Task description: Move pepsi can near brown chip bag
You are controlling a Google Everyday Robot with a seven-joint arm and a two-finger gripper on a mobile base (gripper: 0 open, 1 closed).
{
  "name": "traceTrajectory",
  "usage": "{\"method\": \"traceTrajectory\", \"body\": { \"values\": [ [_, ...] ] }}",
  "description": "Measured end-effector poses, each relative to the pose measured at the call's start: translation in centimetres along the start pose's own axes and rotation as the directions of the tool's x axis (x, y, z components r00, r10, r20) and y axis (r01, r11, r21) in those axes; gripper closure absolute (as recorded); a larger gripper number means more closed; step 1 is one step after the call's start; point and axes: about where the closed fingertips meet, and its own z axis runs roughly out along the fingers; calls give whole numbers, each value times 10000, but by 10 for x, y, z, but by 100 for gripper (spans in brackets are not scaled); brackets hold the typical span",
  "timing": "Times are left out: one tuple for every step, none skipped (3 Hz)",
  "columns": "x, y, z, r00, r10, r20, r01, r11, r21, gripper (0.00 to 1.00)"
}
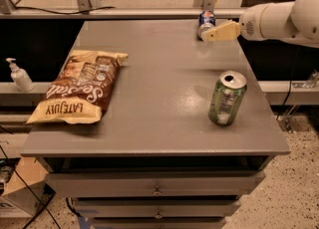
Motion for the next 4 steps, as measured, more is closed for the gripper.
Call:
{"method": "traceTrajectory", "body": {
  "values": [
    [3, 0, 31, 9996, 181, 197, -182, 9998, 10, 0],
    [14, -9, 65, 9974, 665, 294, -675, 9971, 348, 0],
    [20, -18, 82, 9936, 1067, 384, -1091, 9918, 671, 0],
    [20, -26, 103, 9881, 1427, 583, -1475, 9852, 878, 0]
  ]
}}
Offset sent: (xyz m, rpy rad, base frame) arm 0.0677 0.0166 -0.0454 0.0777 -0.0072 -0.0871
